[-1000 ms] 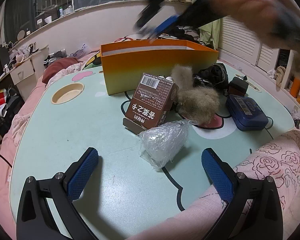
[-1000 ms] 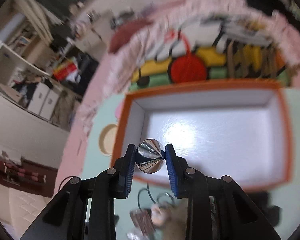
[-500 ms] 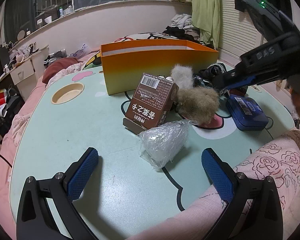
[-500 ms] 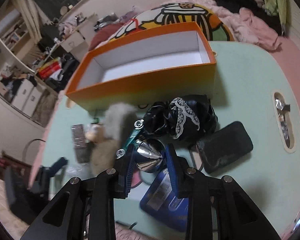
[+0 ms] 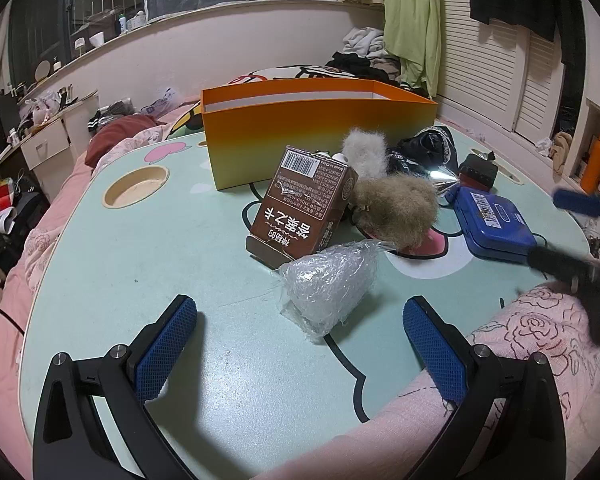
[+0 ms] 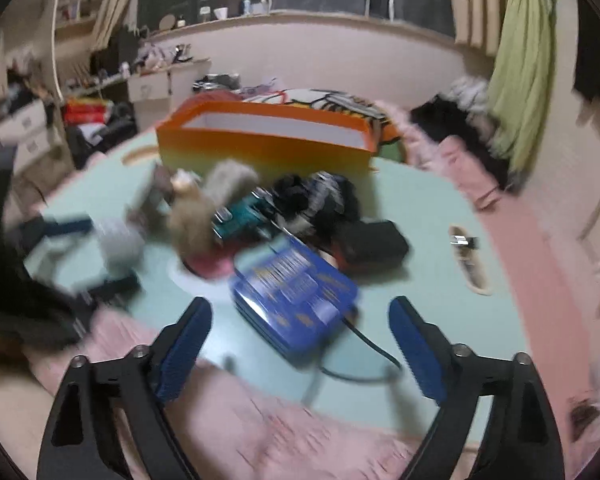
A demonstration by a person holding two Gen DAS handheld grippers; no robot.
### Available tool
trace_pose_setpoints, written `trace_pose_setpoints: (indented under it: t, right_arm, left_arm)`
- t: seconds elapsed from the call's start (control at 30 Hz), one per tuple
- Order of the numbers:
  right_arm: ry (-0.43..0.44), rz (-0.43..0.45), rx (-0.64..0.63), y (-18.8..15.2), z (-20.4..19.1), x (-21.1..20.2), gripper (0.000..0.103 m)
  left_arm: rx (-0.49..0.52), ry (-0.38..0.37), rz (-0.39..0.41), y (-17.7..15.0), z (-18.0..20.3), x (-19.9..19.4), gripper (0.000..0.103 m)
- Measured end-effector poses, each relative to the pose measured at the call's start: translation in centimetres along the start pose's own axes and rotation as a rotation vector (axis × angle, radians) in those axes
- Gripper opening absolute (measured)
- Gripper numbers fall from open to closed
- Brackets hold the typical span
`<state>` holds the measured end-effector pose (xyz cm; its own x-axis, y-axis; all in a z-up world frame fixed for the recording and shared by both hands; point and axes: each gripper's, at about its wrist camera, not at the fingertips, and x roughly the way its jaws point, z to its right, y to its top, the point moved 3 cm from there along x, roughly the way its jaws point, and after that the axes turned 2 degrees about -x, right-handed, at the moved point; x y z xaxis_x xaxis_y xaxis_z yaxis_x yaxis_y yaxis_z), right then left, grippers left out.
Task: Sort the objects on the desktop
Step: 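Grasp the small silver ball in the box with the right gripper, place it on the table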
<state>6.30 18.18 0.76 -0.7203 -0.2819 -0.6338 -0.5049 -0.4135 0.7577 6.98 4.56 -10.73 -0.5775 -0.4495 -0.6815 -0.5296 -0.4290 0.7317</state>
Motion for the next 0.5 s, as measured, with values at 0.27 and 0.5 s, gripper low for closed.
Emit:
trace_pose_setpoints:
  t: [0.27, 0.5]
  right_arm:
    - [0.130, -0.099, 0.120, -1.4, 2.6, 3.5, 0.103]
    - [0.134, -0.096, 0.122, -1.5, 2.3, 3.3, 0.103]
  left_arm:
    - [0.005, 0.004, 0.001, 0.1, 0.3, -0.1, 0.103]
    - [0.015, 0.003, 0.001, 0.1, 0.3, -0.1, 0.103]
